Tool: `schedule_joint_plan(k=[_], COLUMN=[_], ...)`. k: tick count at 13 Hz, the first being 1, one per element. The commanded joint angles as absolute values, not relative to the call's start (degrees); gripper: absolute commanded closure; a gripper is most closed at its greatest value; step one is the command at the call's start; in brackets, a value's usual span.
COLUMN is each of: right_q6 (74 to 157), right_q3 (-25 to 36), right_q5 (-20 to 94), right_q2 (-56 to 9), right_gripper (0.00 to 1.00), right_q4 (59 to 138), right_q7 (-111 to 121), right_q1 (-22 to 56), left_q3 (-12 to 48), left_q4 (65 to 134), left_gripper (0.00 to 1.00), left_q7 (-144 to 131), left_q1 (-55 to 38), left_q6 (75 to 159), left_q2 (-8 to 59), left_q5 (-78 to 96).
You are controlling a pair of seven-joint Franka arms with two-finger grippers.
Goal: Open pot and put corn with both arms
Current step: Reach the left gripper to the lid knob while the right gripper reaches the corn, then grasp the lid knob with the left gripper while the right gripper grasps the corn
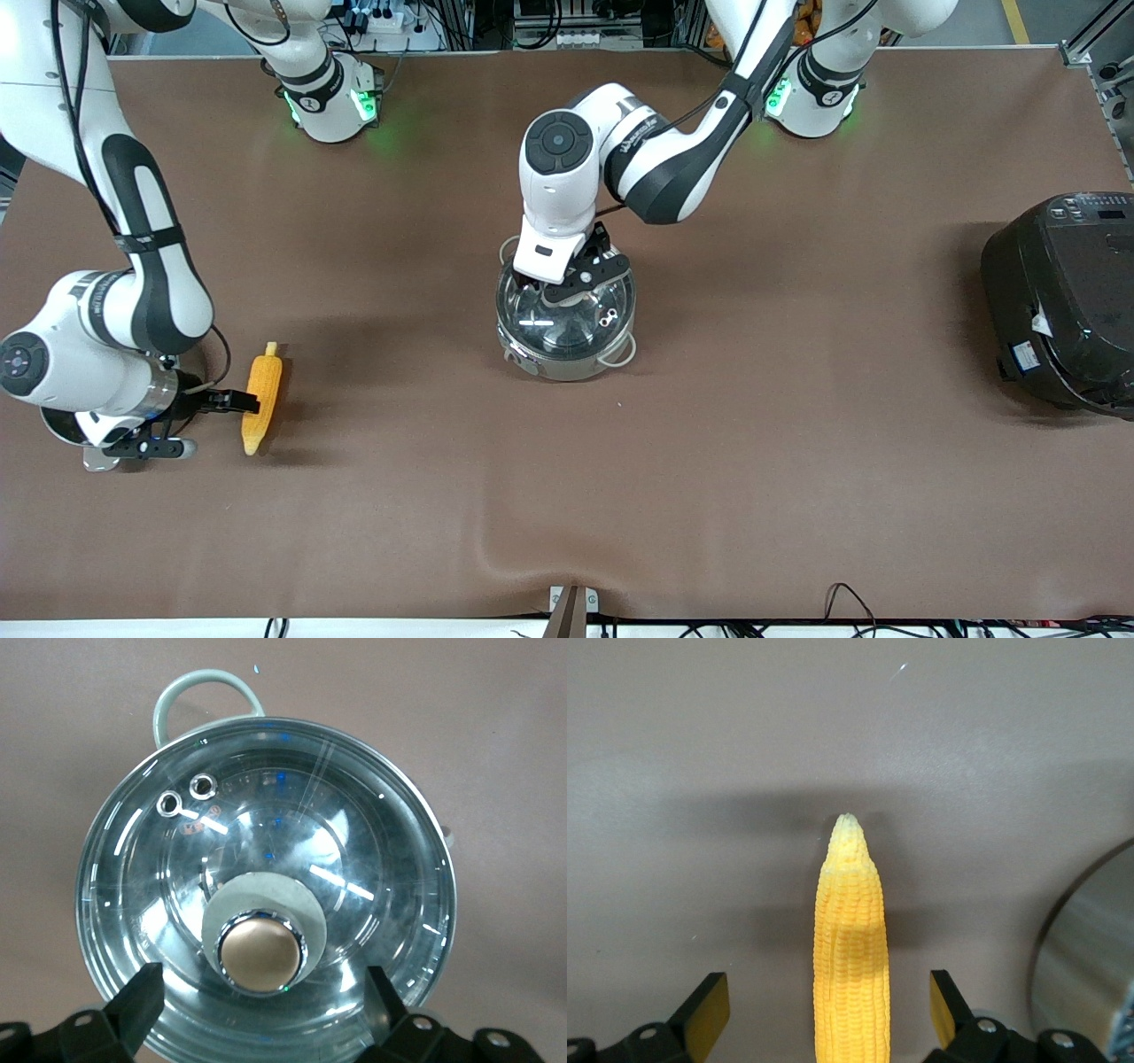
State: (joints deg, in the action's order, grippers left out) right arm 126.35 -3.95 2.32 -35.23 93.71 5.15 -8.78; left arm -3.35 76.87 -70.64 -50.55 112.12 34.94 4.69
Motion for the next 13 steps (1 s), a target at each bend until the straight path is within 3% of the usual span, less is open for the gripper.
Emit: schedule_joint_plan(k=[1,6,9,11,13], right_q6=[128.3,135.6,136.7,140.4,141.6], right_q3=[-4.3,-4.3,-4.3,-4.2,-4.2], right_q5=[0.8,-1.8,-2.6,-3.6,-4.2], right_q2=[-34.3,-35.7,-35.9,-36.1,-36.2], right_gripper=[0.00,0.00,0.00,0.00,0.00], right_q4=[97.1,102.6,103.0,105.2,105.7], right_q7=[4.9,5.1,5.1,5.2,5.1], right_q1=[-8.3,-8.3,-8.3,-8.4,-8.5], left_q3=[-4.2,-4.1,-4.1,-4.1,-4.0], left_q4=[75.2,75.3,75.4,75.4,75.4], left_gripper=[0.04,0.15,0.33,0.33,0.41], left_q7=[-71.8,-71.7,-71.5,-71.6,-71.7], left_q1=[-51.7,-51.9,-51.8,-51.8,-51.9], left_q6=[112.3,112.3,112.3,112.3,112.3], left_q2=[36.6,38.2,38.2,38.1,37.7], left_q5=[2.9,2.1,2.1,2.1,2.1])
